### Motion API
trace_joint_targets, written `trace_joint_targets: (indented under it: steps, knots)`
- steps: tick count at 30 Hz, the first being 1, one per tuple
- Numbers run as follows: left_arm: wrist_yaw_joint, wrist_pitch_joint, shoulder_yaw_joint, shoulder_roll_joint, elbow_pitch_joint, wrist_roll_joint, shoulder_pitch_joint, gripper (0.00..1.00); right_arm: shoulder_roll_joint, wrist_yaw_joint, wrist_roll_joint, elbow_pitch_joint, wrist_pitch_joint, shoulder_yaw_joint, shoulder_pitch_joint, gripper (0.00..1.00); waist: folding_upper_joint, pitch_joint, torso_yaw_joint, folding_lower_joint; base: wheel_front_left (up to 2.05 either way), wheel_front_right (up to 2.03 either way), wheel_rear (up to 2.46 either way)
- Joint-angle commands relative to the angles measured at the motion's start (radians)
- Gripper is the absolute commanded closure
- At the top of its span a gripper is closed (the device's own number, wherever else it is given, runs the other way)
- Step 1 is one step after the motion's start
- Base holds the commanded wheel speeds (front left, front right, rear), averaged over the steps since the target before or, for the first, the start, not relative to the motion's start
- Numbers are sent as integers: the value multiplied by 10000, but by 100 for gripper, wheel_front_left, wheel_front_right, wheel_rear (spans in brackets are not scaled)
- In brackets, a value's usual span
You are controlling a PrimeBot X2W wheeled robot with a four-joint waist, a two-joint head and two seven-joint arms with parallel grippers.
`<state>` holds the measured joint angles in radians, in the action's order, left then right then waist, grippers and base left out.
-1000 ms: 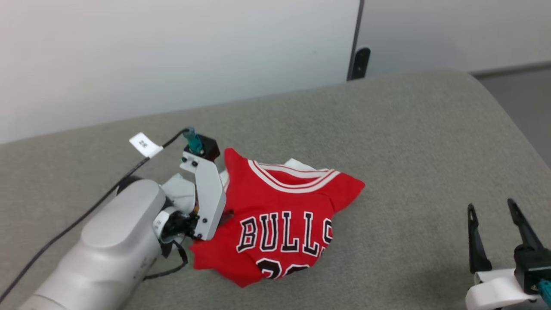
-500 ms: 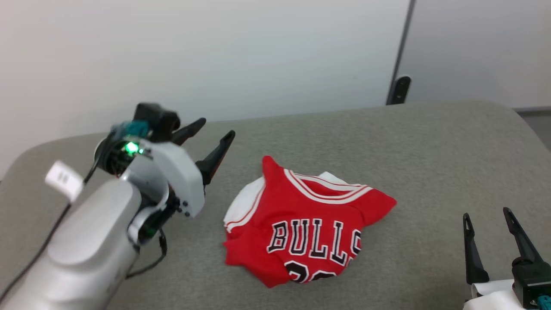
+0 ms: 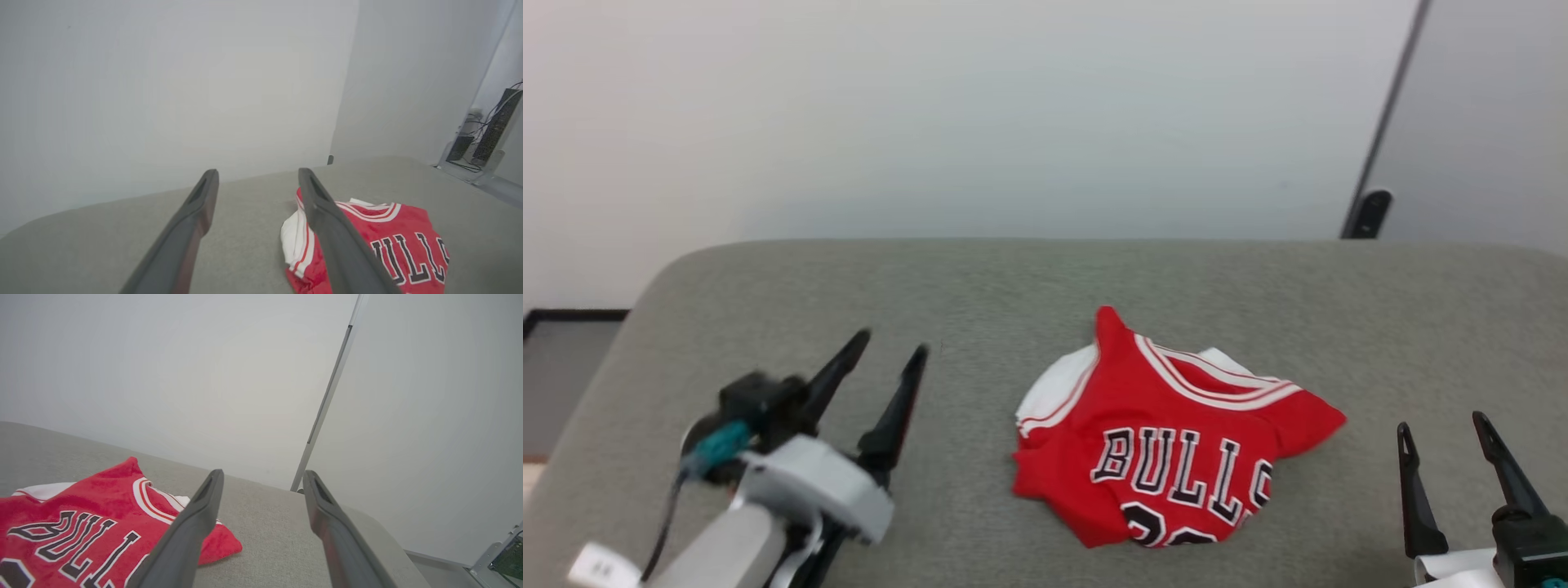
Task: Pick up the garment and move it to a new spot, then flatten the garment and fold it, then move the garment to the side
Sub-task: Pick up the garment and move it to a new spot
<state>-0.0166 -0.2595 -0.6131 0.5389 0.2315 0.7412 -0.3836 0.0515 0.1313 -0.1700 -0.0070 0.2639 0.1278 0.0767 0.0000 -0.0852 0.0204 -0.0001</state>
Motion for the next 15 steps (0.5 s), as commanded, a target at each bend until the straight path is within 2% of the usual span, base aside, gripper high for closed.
trace_joint_targets:
  steps: [1,6,10,15]
  knots:
    - [-66,-38,127,12,-40,-27,181,0,-23,-10,0,4,7,1,174,0,0,-211,359,1,0,0,0]
    - [-526,-43,1677,-282,-672,-695,1533,0,-18,-10,179,-78,8,66,305,0,0,-394,973,1,0,0,0]
    - [-489,-47,2927,-539,-1081,-1464,2687,0,-18,-10,299,-71,8,106,500,0,0,-512,1365,1,0,0,0]
    - [-364,-48,4453,-924,-1581,-2258,4019,0,-20,-10,234,-27,8,147,777,0,0,-602,1542,1,0,0,0]
